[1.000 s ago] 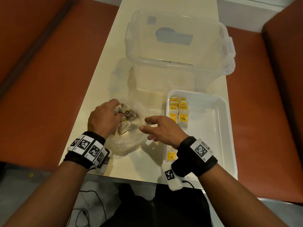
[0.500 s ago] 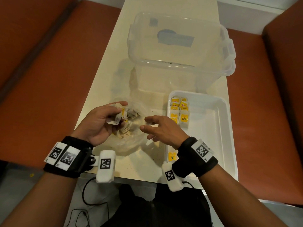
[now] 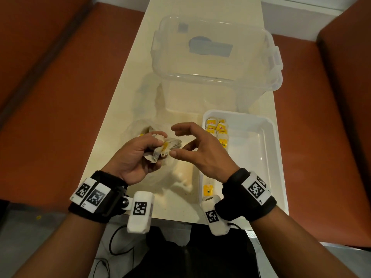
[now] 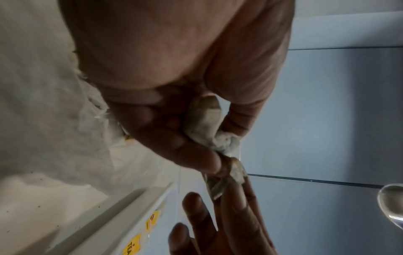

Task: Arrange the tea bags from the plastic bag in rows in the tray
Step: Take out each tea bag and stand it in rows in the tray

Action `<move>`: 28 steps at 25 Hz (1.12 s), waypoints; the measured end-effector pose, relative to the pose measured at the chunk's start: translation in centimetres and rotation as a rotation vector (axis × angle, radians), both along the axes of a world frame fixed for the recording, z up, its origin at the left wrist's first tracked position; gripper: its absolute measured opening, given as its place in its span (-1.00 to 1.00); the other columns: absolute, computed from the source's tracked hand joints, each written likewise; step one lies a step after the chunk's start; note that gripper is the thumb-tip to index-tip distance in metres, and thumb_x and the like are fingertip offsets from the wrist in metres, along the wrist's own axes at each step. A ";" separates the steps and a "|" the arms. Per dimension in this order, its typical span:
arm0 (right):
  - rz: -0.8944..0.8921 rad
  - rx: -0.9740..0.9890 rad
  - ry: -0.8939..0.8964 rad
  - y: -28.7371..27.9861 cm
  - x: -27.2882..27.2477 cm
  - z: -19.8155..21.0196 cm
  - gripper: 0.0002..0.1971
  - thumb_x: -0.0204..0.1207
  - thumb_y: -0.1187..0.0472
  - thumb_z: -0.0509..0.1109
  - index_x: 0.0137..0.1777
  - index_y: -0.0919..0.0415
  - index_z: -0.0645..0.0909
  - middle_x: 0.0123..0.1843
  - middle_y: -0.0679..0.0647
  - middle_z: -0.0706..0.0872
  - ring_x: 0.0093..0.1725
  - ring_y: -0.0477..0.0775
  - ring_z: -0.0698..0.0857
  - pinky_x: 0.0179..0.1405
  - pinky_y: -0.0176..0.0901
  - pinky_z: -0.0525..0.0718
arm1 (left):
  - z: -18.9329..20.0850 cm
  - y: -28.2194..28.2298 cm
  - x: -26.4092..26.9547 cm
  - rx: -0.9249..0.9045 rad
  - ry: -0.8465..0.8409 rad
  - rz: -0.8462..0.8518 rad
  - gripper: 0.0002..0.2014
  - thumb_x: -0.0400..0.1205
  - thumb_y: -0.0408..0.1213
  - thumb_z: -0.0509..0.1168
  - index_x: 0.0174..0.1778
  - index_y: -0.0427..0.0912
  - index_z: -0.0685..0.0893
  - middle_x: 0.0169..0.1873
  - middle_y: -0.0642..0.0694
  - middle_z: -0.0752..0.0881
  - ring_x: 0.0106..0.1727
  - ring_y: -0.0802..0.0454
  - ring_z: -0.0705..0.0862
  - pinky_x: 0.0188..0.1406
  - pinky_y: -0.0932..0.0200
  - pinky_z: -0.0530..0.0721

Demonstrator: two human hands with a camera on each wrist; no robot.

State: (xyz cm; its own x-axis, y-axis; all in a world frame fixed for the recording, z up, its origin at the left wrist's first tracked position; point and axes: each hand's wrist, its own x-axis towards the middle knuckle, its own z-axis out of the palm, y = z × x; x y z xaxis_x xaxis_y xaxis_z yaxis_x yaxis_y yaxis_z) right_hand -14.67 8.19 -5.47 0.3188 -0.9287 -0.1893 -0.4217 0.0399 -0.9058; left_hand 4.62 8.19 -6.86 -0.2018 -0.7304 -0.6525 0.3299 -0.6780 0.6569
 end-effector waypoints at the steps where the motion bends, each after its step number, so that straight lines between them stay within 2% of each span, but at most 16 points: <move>1: -0.016 -0.001 -0.011 -0.1 0.0 -0.1 -0.60 0.46 0.12 0.62 0.28 -0.08 0.67 0.18 -0.17 0.72 -0.24 -0.21 0.69 -0.01 -0.09 0.77 | 0.1 0.0 -0.3 -0.005 0.001 -0.004 -0.83 0.65 -0.39 0.22 -0.01 -0.08 0.69 -0.21 -0.12 0.72 -0.38 0.09 0.66 -0.59 0.27 0.60; 3: -0.073 0.017 -0.048 -0.2 -0.3 -0.4 -0.75 0.50 0.18 0.59 0.15 0.00 0.73 0.06 -0.11 0.78 -0.24 -0.09 0.73 -0.05 0.09 0.80 | 0.4 -0.2 -0.6 -0.020 0.014 -0.019 -0.85 0.65 -0.41 0.23 0.00 -0.10 0.65 -0.23 -0.14 0.70 -0.36 0.09 0.68 -0.61 0.29 0.60; 4: -0.102 0.035 -0.075 -0.3 -0.6 -0.5 -0.81 0.51 0.21 0.58 0.10 0.05 0.75 0.01 -0.08 0.80 -0.21 -0.01 0.77 -0.08 0.12 0.81 | 0.5 -0.2 -0.8 -0.030 0.011 -0.029 -0.86 0.66 -0.42 0.23 0.01 -0.11 0.64 -0.24 -0.15 0.69 -0.36 0.10 0.69 -0.62 0.32 0.60; 5: -0.125 0.053 -0.102 -0.3 -1.0 -0.6 -0.85 0.53 0.23 0.56 0.07 0.08 0.75 -0.05 -0.03 0.81 -0.19 0.05 0.80 -0.11 0.09 0.82 | 0.6 -0.3 -1.0 -0.041 0.004 -0.036 -0.85 0.67 -0.44 0.23 0.02 -0.11 0.63 -0.26 -0.15 0.69 -0.36 0.10 0.69 -0.62 0.34 0.59; 7: -0.159 0.091 -0.160 -0.2 -1.9 -0.7 -0.88 0.55 0.28 0.54 0.06 0.12 0.74 -0.13 0.00 0.81 -0.18 0.04 0.82 -0.17 -0.08 0.81 | 0.8 -0.4 -1.6 -0.053 -0.010 -0.044 -0.83 0.68 -0.47 0.23 0.01 -0.10 0.63 -0.31 -0.11 0.70 -0.37 0.11 0.67 -0.62 0.36 0.56; 10: -0.214 0.135 -0.234 -0.1 -3.3 -0.8 -0.85 0.55 0.35 0.52 0.06 0.15 0.72 -0.10 0.11 0.81 -0.17 -0.01 0.82 -0.16 -0.17 0.79 | 0.7 -0.5 -2.4 -0.053 0.005 -0.045 -0.85 0.70 -0.44 0.24 -0.01 -0.09 0.62 -0.31 -0.07 0.74 -0.40 0.11 0.63 -0.60 0.34 0.56; 12: -0.274 0.136 -0.249 0.0 -4.3 -1.0 -0.87 0.54 0.36 0.53 0.03 0.18 0.71 -0.03 0.26 0.80 -0.17 0.01 0.80 -0.16 -0.15 0.79 | 0.6 -0.5 -3.1 -0.045 -0.007 -0.069 -0.97 0.68 -0.29 0.33 -0.03 -0.05 0.64 -0.23 -0.09 0.78 -0.41 0.13 0.61 -0.59 0.34 0.54; 13: -0.317 0.127 -0.249 0.2 -4.6 -1.2 -0.88 0.52 0.35 0.54 -0.01 0.18 0.70 -0.03 0.28 0.78 -0.18 0.03 0.78 -0.17 -0.12 0.79 | 0.6 -0.5 -3.4 -0.054 -0.031 -0.090 -0.92 0.63 -0.16 0.39 -0.04 -0.04 0.65 -0.20 -0.08 0.78 -0.41 0.14 0.59 -0.59 0.35 0.51; 15: -0.406 0.082 -0.221 0.5 -5.2 -1.6 -0.87 0.49 0.29 0.59 -0.11 0.14 0.67 -0.10 0.18 0.77 -0.20 0.08 0.74 -0.13 0.05 0.81 | 0.6 -0.3 -4.4 -0.101 -0.116 -0.177 -0.68 0.45 0.08 0.46 -0.02 -0.04 0.72 -0.21 -0.04 0.77 -0.43 0.17 0.56 -0.58 0.36 0.42; 17: -0.450 0.024 -0.145 1.0 -5.4 -2.1 -0.83 0.45 0.22 0.61 -0.19 0.05 0.64 -0.16 0.03 0.77 -0.20 0.15 0.74 -0.06 0.17 0.79 | 0.7 0.0 -5.9 -0.152 -0.182 -0.265 -0.56 0.36 0.18 0.48 0.00 -0.06 0.78 -0.22 0.00 0.77 -0.42 0.17 0.55 -0.56 0.33 0.37; 19: -0.448 -0.034 -0.059 1.7 -5.5 -2.5 -0.80 0.43 0.22 0.61 -0.20 -0.01 0.62 -0.09 -0.05 0.76 -0.16 0.11 0.74 -0.03 0.11 0.75 | 0.5 0.1 -7.4 -0.159 -0.224 -0.265 -0.69 0.43 0.07 0.53 -0.05 -0.05 0.77 -0.23 -0.01 0.79 -0.43 0.16 0.57 -0.56 0.31 0.37; 20: -0.437 -0.059 -0.033 2.0 -5.7 -2.6 -0.79 0.42 0.22 0.62 -0.20 -0.01 0.61 -0.02 -0.08 0.75 -0.15 0.04 0.73 -0.03 0.04 0.74 | 0.5 0.0 -7.9 -0.154 -0.241 -0.236 -0.79 0.49 -0.04 0.54 -0.08 -0.03 0.74 -0.26 -0.01 0.78 -0.44 0.17 0.58 -0.56 0.31 0.37; 22: -0.410 -0.081 -0.022 2.6 -6.1 -2.6 -0.77 0.41 0.21 0.65 -0.17 0.02 0.62 0.06 -0.11 0.74 -0.12 -0.06 0.73 -0.05 -0.08 0.74 | 0.2 -0.4 -8.5 -0.157 -0.255 -0.206 -0.87 0.54 -0.19 0.54 -0.10 -0.01 0.71 -0.35 0.01 0.73 -0.47 0.17 0.60 -0.57 0.30 0.37; 24: -0.402 -0.051 -0.062 3.0 -6.7 -2.4 -0.77 0.41 0.17 0.66 -0.12 0.06 0.62 0.05 -0.12 0.76 -0.09 -0.14 0.74 -0.07 -0.19 0.73 | 0.3 -0.7 -8.8 -0.204 -0.281 -0.233 -0.89 0.55 -0.23 0.52 -0.11 0.00 0.71 -0.43 0.06 0.70 -0.47 0.17 0.61 -0.56 0.29 0.37; 26: -0.422 -0.016 -0.098 2.9 -7.4 -2.1 -0.75 0.44 0.10 0.63 -0.02 0.08 0.62 0.02 -0.15 0.77 -0.08 -0.22 0.71 -0.07 -0.29 0.71 | 0.3 -0.8 -8.7 -0.276 -0.346 -0.303 -0.90 0.54 -0.22 0.52 -0.13 0.00 0.73 -0.39 0.01 0.72 -0.45 0.17 0.61 -0.56 0.27 0.39; 28: -0.379 -0.001 -0.097 2.4 -8.2 -1.9 -0.80 0.49 0.15 0.59 0.06 0.09 0.68 -0.04 -0.13 0.80 -0.10 -0.19 0.71 -0.05 -0.27 0.69 | 0.3 -0.9 -8.6 -0.328 -0.386 -0.370 -0.90 0.50 -0.20 0.54 -0.15 -0.01 0.75 -0.34 -0.06 0.75 -0.44 0.16 0.62 -0.56 0.27 0.41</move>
State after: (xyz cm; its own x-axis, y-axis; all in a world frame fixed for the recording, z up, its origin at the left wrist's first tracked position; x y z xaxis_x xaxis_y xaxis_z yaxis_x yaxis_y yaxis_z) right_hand -22.83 10.63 -7.36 -0.0307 -0.9842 -0.1742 -0.2901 0.1756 -0.9408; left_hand -4.02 7.34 -6.58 -0.2747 -0.8318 -0.4824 -0.1905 -0.4447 0.8752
